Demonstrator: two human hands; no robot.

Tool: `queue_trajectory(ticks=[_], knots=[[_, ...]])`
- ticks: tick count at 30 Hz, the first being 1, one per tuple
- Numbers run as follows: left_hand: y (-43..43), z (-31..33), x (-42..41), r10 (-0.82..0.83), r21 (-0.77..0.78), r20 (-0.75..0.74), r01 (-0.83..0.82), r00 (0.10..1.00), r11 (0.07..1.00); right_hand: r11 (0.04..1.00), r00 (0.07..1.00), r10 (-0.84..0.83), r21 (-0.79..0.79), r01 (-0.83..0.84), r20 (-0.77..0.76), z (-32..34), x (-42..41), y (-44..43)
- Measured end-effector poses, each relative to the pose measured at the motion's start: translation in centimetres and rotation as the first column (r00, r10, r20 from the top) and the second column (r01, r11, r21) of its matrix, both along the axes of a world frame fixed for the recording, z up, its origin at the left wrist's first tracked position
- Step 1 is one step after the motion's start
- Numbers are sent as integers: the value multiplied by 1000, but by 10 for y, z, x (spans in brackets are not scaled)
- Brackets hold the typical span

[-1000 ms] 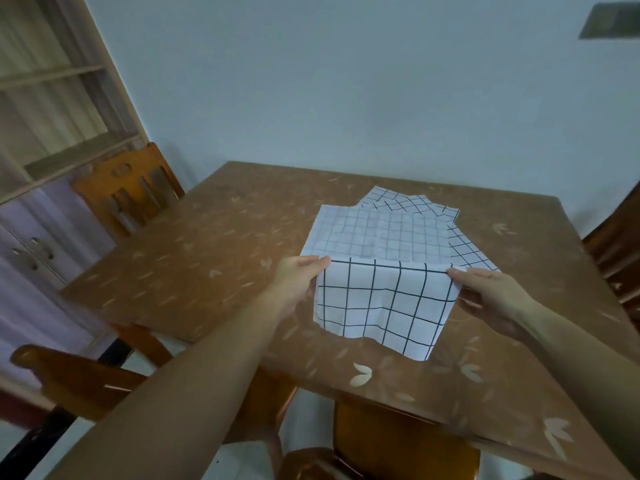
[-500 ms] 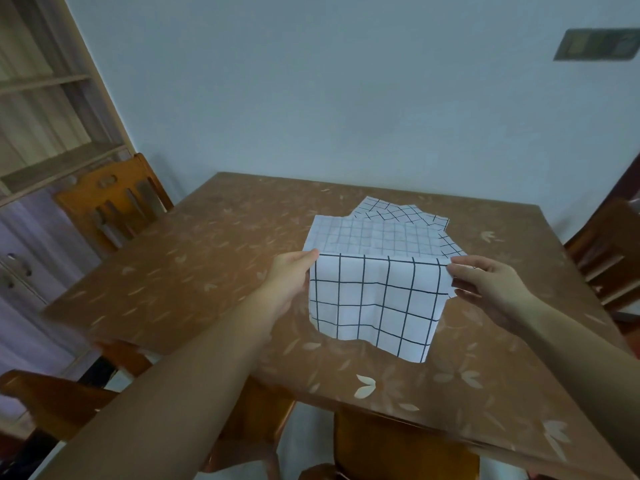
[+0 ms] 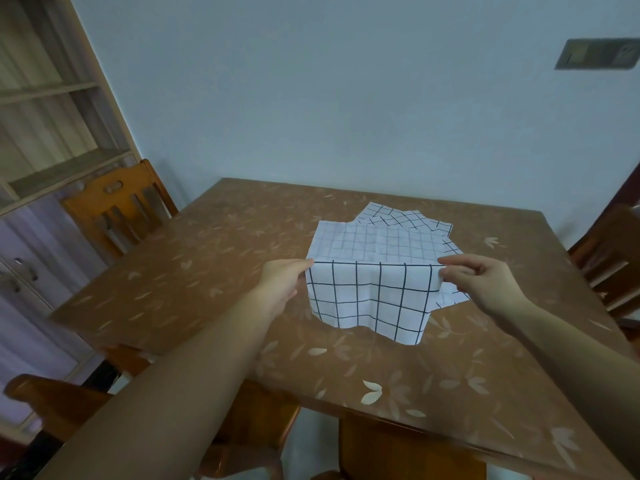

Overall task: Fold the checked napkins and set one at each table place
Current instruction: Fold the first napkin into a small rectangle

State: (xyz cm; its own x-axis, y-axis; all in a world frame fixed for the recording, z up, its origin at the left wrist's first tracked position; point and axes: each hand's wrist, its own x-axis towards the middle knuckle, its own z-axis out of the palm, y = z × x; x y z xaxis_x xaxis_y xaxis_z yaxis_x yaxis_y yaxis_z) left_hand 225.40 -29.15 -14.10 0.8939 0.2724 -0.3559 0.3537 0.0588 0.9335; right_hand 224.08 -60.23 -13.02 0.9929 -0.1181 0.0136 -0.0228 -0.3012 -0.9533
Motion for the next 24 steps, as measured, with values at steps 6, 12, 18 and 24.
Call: queue_trajectory(ticks=[6, 12, 18, 24], knots=[[0, 11, -3, 68, 23, 78, -70, 995, 997, 984, 1000, 7, -176, -5, 13, 2, 0, 1], [-3, 23, -3, 50, -4, 172, -50, 984, 999, 882, 995, 84, -469, -46, 61, 2, 0, -4], [-12, 27, 0, 101, -4, 204, -102, 974, 995, 807, 979, 188, -582, -105, 84, 3, -2, -5], [-10, 19, 6, 99, 87, 95, -107, 991, 990, 922, 973, 130, -385, -47, 193, 17, 3, -5]])
